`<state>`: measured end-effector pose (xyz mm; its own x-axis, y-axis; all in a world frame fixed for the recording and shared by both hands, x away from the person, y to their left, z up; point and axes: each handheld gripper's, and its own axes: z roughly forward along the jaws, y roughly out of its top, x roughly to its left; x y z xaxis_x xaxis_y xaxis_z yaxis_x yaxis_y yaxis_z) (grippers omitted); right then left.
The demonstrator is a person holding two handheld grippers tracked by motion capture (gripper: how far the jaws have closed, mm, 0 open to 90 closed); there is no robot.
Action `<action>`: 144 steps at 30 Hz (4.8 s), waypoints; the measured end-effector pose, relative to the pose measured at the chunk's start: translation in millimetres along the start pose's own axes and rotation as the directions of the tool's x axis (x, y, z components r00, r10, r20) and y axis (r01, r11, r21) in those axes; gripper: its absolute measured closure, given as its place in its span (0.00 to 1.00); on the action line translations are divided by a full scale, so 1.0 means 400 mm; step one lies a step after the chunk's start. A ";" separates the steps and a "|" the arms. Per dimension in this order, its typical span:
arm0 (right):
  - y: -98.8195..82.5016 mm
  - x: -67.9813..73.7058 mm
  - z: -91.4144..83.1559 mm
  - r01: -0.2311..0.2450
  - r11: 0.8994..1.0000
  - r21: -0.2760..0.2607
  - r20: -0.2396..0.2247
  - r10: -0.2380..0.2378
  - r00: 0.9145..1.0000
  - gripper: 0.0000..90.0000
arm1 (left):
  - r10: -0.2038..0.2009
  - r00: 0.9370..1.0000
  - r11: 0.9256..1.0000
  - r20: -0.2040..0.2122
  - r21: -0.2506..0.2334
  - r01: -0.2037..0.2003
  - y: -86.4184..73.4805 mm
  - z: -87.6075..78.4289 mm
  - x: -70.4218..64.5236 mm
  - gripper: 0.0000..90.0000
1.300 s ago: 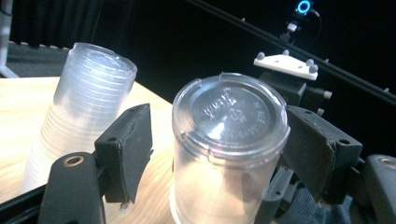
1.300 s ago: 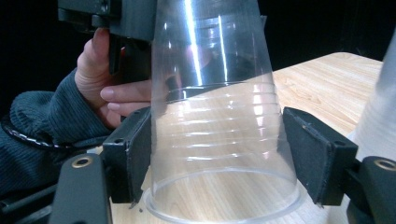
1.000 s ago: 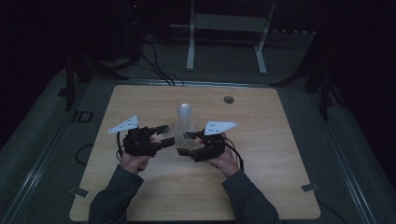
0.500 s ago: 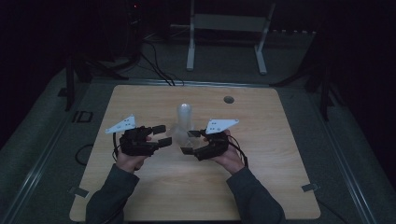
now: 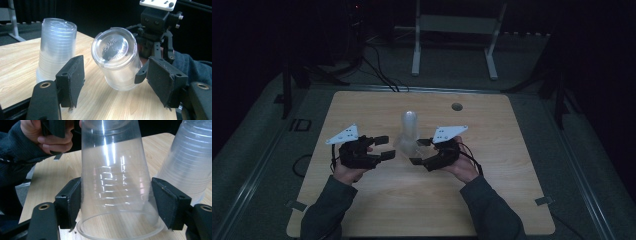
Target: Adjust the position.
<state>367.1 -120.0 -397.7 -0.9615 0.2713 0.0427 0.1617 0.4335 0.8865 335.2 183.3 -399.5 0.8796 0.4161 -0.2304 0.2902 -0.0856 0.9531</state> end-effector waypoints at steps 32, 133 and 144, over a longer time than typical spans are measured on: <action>0.057 -0.004 -0.019 0.145 0.974 0.176 -0.010 -0.145 0.989 0.32 | 0.084 0.996 0.993 0.004 0.086 -0.084 0.020 -0.012 -0.003 0.35; 0.086 0.017 0.038 0.355 0.769 0.531 -0.079 -0.372 0.925 0.34 | 0.331 0.942 0.776 0.054 0.553 -0.304 0.064 0.109 -0.042 0.29; 0.096 0.027 0.044 0.383 0.726 0.571 -0.083 -0.413 0.907 0.34 | 0.343 0.938 0.765 0.051 0.564 -0.310 0.058 0.119 -0.049 0.29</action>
<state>366.9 -85.4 -371.2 -0.9574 -0.0043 -0.2886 -0.1238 0.9094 0.3971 342.7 130.2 -382.4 0.9438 0.3148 0.1006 0.1616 -0.7052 0.6903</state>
